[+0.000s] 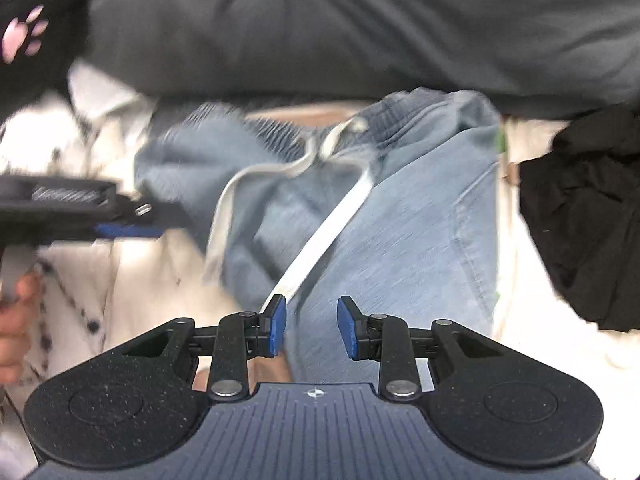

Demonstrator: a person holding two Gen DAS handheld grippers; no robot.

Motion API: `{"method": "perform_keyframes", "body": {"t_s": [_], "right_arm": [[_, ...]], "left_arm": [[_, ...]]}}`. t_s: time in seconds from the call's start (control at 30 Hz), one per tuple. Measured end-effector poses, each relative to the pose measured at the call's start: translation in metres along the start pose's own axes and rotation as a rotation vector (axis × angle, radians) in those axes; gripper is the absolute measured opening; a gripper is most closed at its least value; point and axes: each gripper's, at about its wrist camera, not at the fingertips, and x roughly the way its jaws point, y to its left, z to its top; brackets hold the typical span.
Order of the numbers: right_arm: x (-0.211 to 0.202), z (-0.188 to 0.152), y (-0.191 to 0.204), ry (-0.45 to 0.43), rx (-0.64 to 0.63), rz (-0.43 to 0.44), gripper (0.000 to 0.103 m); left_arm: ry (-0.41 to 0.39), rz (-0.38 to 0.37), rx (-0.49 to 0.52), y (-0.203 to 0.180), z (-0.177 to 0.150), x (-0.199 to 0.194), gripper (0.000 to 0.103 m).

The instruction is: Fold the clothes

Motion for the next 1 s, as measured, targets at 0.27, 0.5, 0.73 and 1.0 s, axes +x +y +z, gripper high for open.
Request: {"method": "perform_keyframes", "body": {"t_s": [0.27,0.5,0.73,1.0], "right_arm": [[0.025,-0.010,0.020,0.009,-0.095,-0.031,0.036],[0.040,-0.013,0.040,0.010,-0.209,-0.047,0.034],[0.035,-0.009,0.025,0.027,-0.179,-0.007,0.002],[-0.032,-0.007,-0.017,-0.017,-0.098,-0.013,0.002]], "left_arm": [[-0.005,-0.057,-0.011,0.005,-0.005,0.023,0.046],[0.002,-0.102,-0.028,0.008,-0.011,0.035,0.031],[0.012,-0.113,-0.005,0.008,-0.015,0.029,0.005],[0.029,-0.115,0.038,0.001,-0.008,-0.018,0.004]]}}
